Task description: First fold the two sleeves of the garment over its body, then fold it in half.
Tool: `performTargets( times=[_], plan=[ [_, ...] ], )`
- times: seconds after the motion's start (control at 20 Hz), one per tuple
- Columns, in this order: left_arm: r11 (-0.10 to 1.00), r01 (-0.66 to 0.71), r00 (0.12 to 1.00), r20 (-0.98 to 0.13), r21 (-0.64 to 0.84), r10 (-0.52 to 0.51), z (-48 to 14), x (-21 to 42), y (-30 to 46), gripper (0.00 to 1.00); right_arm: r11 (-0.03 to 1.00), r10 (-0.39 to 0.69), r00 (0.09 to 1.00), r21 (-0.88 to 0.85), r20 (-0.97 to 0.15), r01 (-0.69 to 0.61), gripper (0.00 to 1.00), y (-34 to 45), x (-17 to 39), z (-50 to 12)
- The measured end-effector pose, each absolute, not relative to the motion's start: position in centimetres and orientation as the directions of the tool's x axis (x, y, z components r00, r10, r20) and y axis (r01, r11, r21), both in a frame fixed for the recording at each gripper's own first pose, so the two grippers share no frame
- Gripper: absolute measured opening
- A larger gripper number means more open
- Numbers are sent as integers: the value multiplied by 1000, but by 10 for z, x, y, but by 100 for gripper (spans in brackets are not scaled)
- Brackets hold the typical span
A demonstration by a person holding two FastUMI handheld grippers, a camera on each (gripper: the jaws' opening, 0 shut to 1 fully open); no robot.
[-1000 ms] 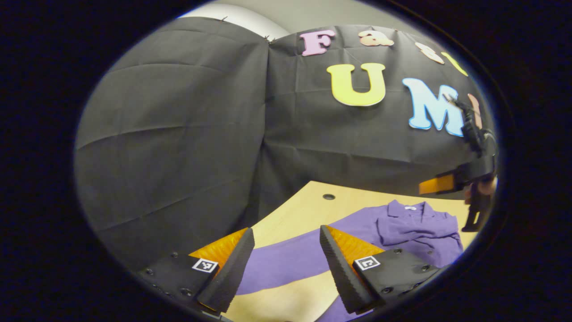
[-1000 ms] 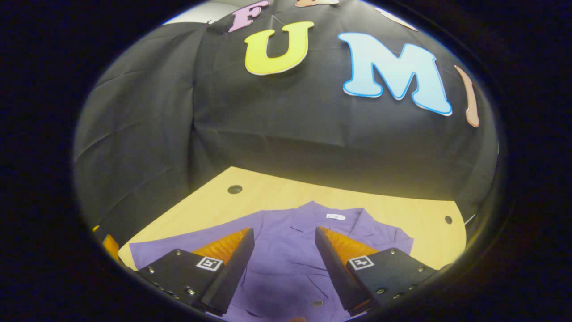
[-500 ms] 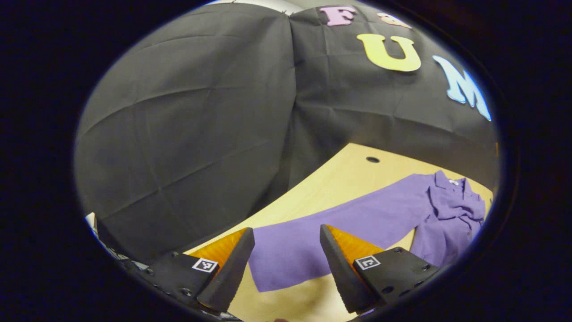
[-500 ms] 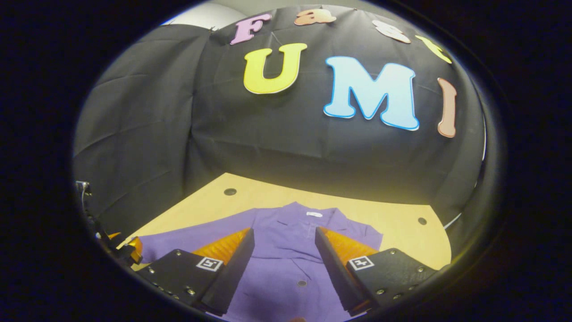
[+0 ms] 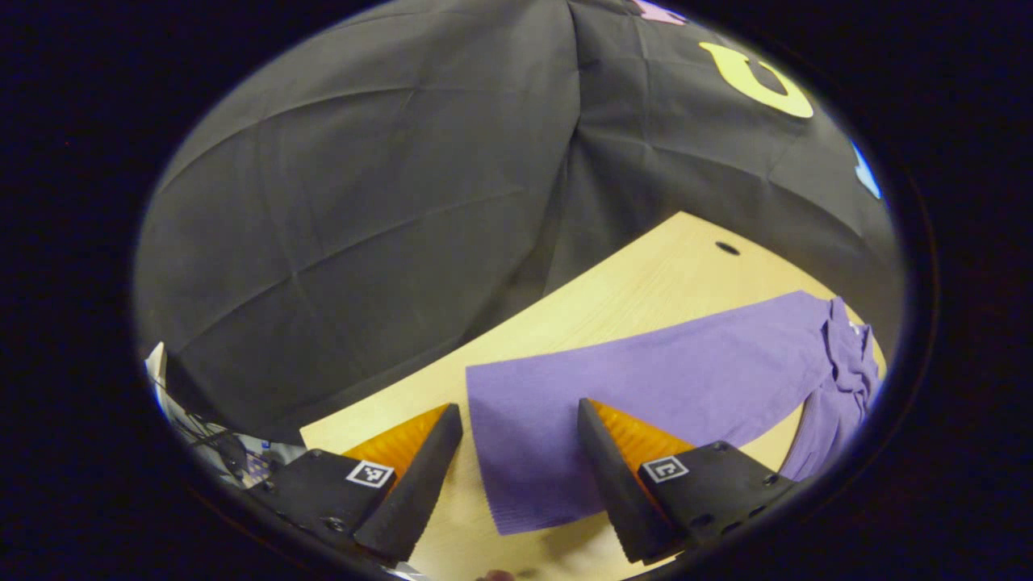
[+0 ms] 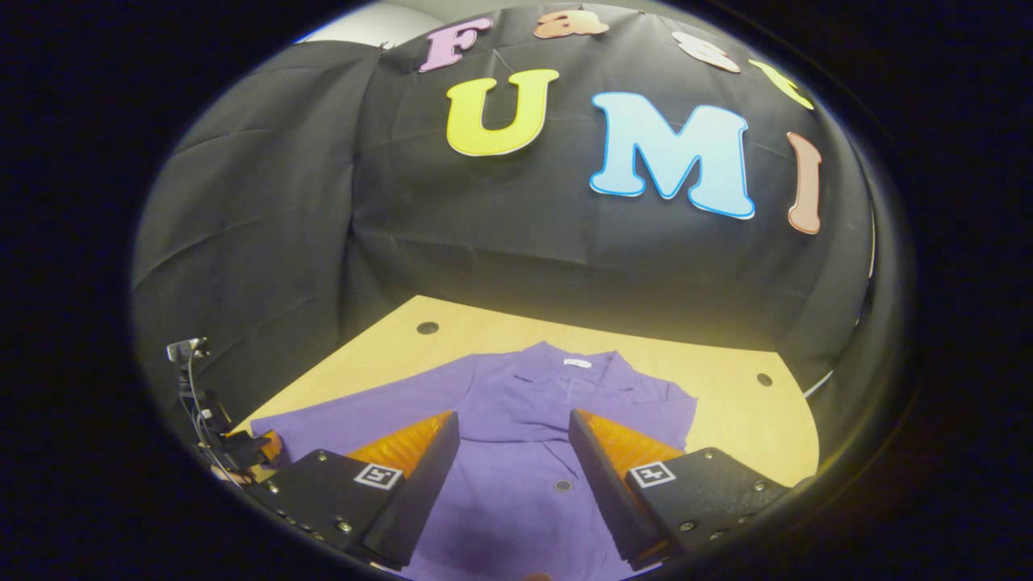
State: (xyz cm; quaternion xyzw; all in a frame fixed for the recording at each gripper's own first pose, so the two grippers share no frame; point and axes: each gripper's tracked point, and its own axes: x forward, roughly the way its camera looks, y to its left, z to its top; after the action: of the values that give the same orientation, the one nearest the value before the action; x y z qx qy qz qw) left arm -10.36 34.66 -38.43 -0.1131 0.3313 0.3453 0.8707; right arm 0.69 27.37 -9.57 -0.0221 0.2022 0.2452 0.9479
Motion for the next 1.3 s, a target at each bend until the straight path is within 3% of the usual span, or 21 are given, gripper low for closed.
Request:
performTargets(
  times=[0.3, 0.4, 0.6, 0.65, 0.8, 0.85, 0.9, 1.05, 1.3],
  plan=[
    [759, -649, 546, -664, 50, 511, -383, -97, 339, 95, 861, 485, 771, 72, -413, -503, 87, 281, -2, -100],
    [768, -639, 553, -666, 47, 501, -382, -95, 337, 89, 854, 496, 763, 73, -414, -516, 87, 280, -2, -102],
    [782, -622, 583, -645, 36, 494, -385, -83, 329, 71, 842, 518, 745, 100, -419, -530, 87, 277, -3, -105],
    [786, -618, 588, -641, 39, 494, -386, -80, 325, 58, 842, 520, 742, 110, -422, -528, 87, 274, -3, -105],
    [788, -615, 604, -623, 31, 496, -384, -73, 318, 36, 849, 513, 747, 127, -423, -512, 87, 259, -1, -107],
    [783, -621, 601, -622, 32, 502, -384, -71, 318, 20, 854, 508, 751, 130, -422, -504, 87, 253, 0, -108],
    [790, -612, 604, -620, 43, 501, -385, -72, 319, 15, 858, 502, 755, 132, -422, -496, 87, 247, 0, -109],
    [816, -578, 625, -633, 18, 457, -379, -68, 313, 8, 876, 473, 773, 126, -424, -466, 87, 223, 0, -113],
    [804, -558, 715, -611, -207, 339, -352, -44, 285, 7, 903, 422, 790, 127, -444, -411, 87, 183, 0, -125]
  ],
)
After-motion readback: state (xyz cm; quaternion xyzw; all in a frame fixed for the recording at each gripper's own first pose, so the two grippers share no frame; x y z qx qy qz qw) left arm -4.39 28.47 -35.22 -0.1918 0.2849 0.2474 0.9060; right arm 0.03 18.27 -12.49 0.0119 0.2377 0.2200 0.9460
